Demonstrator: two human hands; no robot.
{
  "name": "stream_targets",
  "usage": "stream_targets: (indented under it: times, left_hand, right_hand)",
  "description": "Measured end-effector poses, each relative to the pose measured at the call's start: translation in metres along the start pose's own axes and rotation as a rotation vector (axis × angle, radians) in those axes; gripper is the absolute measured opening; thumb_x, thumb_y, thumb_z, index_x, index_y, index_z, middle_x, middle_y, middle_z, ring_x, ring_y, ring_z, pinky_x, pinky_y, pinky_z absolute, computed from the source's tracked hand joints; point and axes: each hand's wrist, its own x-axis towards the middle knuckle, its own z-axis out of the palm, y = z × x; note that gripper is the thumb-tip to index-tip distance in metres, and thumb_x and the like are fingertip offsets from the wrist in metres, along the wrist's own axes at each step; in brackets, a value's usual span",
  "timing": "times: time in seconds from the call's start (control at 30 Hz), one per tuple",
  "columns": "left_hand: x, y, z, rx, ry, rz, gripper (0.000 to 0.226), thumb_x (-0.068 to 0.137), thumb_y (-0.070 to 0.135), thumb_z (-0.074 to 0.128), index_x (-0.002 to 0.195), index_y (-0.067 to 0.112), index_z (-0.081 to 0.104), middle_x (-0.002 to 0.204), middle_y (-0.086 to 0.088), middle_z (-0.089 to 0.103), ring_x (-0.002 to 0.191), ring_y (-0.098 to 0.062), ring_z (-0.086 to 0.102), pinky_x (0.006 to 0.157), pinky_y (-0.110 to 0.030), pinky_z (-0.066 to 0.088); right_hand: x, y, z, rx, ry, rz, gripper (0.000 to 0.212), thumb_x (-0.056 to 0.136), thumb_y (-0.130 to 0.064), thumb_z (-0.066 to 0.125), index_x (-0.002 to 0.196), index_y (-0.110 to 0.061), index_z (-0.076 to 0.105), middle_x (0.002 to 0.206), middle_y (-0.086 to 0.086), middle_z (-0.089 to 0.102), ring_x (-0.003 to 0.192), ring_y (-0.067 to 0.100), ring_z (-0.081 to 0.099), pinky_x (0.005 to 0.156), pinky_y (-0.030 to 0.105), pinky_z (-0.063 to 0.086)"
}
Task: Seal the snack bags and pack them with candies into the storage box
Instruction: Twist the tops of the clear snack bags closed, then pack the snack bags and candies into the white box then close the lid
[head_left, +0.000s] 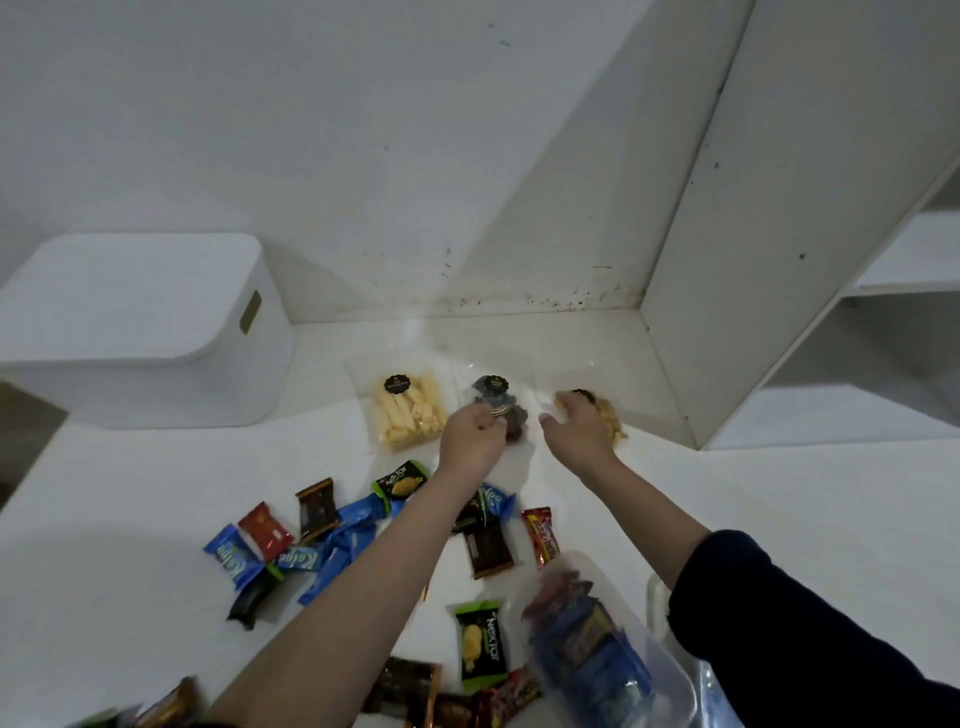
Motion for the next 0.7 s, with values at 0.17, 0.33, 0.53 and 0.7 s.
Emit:
stream_targets:
  times: [0.17,0.33,0.53,0.7]
  left_hand:
    - [-0.015,-0.016,-0.075,-0.091,0.174,0.0,0.041,0.091,0.017,0.054,0.131,0.009,0.052,0.131,-0.01,0.056,0.118,-0.024,0.054,0.096,-0.03,0.043]
    - [-0.019,-0.039,-0.161,-0.178,0.352,-0.004,0.039,0.089,0.014,0.054,0.128,0.01,0.053,0.129,-0.011,0.057,0.113,-0.023,0.056,0.097,-0.033,0.046]
    - [-0.007,-0.068,-0.284,-0.229,0.564,-0.039,0.042,0.087,0.018,0.057,0.127,0.01,0.048,0.132,-0.011,0.05,0.102,-0.018,0.051,0.084,-0.026,0.04]
    - [0.02,-0.091,-0.392,-0.261,0.699,-0.067,0.061,0.084,0.036,0.065,0.133,0.011,0.04,0.14,-0.013,0.04,0.121,-0.028,0.048,0.088,-0.031,0.04]
  right_hand:
    - [-0.031,-0.046,0.046,0.037,-0.077,-0.094,0.047,0.089,-0.019,0.056,0.134,-0.009,0.047,0.137,0.009,0.051,0.119,0.023,0.053,0.094,0.028,0.042]
    - [-0.049,-0.093,0.103,0.085,-0.141,-0.112,0.047,0.092,-0.023,0.055,0.136,-0.011,0.045,0.141,0.005,0.048,0.12,0.018,0.051,0.093,0.028,0.039]
    - [-0.059,-0.16,0.186,0.157,-0.148,-0.102,0.043,0.092,-0.022,0.056,0.132,-0.009,0.049,0.133,0.007,0.052,0.113,0.018,0.051,0.089,0.026,0.038]
    - [-0.049,-0.218,0.256,0.229,-0.152,-0.066,0.045,0.091,-0.023,0.057,0.133,-0.009,0.048,0.124,0.004,0.056,0.103,0.012,0.049,0.087,0.023,0.035]
